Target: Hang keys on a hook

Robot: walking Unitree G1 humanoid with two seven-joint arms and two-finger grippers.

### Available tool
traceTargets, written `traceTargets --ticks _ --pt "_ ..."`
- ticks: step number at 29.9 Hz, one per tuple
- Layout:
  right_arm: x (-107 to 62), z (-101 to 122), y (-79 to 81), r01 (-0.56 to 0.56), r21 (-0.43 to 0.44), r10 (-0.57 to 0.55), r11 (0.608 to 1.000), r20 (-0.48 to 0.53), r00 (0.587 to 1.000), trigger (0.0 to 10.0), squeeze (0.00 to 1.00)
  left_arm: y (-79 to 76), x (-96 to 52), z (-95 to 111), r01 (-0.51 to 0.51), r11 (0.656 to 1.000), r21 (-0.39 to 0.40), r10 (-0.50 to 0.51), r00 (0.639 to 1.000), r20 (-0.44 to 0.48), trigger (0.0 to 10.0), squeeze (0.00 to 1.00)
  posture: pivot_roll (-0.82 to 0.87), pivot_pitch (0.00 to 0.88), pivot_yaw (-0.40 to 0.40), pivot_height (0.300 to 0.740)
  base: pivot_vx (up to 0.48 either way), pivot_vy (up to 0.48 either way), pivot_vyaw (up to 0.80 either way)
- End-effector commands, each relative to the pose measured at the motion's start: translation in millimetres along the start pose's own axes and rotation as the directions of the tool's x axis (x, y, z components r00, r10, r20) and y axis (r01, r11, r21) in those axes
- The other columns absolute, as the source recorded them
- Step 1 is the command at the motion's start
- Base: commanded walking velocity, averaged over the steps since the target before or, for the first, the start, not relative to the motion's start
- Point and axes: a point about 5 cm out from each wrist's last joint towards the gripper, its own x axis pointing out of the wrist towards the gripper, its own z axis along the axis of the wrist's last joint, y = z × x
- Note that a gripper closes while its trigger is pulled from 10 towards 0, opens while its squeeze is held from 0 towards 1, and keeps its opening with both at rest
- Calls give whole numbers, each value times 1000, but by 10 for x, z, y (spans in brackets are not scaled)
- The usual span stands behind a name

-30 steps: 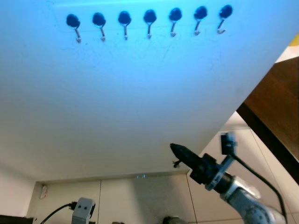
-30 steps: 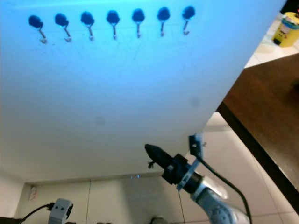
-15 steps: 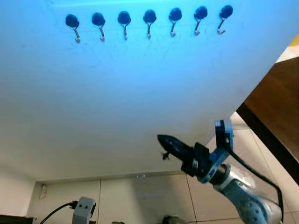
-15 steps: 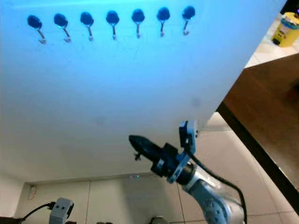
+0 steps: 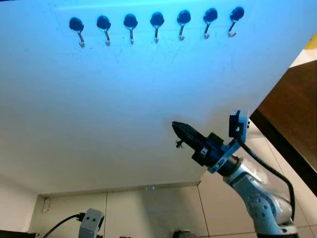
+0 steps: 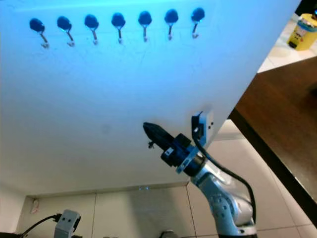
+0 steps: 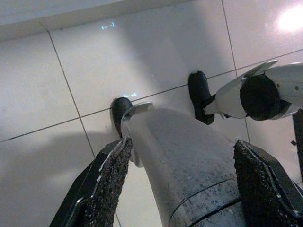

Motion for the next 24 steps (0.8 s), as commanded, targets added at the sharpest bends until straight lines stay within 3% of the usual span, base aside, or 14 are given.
traceTargets --ticks 1,3,5,8,11,13,16,17,24 --pt "84 -58 -75 98 -57 -101 994 -54 993 10000 0 -67 -20 -223 8 1000 -30 -11 996 -86 10000 0 -18 79 74 740 0 0 0" --pt "74 -211 133 -87 -79 71 993 -190 979 10000 0 -64 -28 -250 -3 999 -40 0 996 -90 10000 0 -27 81 70 740 0 0 0" --pt "139 -180 -116 139 -188 -175 972 -192 966 10000 0 -55 -51 -302 -10 999 -42 6 994 -105 10000 0 -28 91 69 740 0 0 0" --pt "133 -191 -145 125 -255 -184 959 -221 958 10000 0 -51 -62 -324 -13 999 -44 8 994 -110 10000 0 -28 91 69 740 0 0 0" --pt "128 -120 -101 47 -263 -110 964 -229 967 10000 0 -38 -92 -386 -22 999 -48 16 992 -126 10000 0 -22 92 76 740 0 0 0" --pt "93 -124 -67 -45 -323 -57 945 -300 952 10000 0 -22 -117 -429 -31 998 -48 24 990 -141 10000 0 -17 90 76 740 0 0 0" --pt "88 -126 -127 -6 -329 -97 944 -297 950 10000 0 -7 -129 -440 -39 998 -48 32 989 -146 10000 0 -15 94 73 740 0 0 0" --pt "72 -167 -217 40 -382 -175 923 -326 929 10000 0 3 -134 -444 -46 998 -47 39 988 -148 10000 0 -8 93 70 740 0 0 0" --pt "120 -161 -170 67 -314 -149 947 -243 959 10000 0 18 -144 -452 -57 997 -44 50 987 -151 10000 0 -13 97 75 740 0 0 0"
